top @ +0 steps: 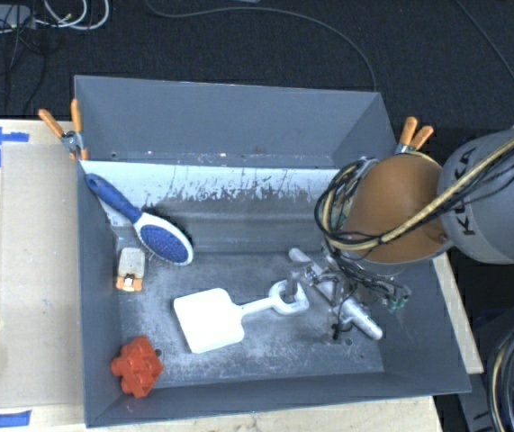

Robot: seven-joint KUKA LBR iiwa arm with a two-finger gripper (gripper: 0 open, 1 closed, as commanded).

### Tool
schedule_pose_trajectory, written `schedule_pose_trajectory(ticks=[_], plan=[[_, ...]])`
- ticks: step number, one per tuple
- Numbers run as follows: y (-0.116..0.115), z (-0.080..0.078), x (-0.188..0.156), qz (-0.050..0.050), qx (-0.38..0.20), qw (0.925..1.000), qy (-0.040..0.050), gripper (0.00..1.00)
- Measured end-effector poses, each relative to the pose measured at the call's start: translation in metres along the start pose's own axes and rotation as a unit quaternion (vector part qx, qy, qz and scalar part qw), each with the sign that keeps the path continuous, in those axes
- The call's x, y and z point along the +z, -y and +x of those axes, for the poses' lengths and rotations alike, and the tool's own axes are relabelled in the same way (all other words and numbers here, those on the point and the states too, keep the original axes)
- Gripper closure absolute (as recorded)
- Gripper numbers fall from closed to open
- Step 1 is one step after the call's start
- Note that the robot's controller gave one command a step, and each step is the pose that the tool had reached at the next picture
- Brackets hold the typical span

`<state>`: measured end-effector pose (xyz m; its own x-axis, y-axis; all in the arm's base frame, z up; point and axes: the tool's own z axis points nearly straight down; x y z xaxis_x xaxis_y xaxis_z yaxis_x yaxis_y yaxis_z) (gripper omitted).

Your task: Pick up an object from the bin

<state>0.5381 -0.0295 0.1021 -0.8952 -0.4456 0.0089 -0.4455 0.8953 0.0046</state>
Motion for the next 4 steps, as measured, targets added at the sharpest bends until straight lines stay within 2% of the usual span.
schedule_pose_trajectory(ticks=[1, 4], plan=[[-0.0085, 0.0347, 0.0315, -0.002, -0.017, 0.9999, -0.0022, 1.0], [-0.0084, 0.0348, 0.0315, -0.003, -0.016, 0.9999, -0.0021, 1.0]])
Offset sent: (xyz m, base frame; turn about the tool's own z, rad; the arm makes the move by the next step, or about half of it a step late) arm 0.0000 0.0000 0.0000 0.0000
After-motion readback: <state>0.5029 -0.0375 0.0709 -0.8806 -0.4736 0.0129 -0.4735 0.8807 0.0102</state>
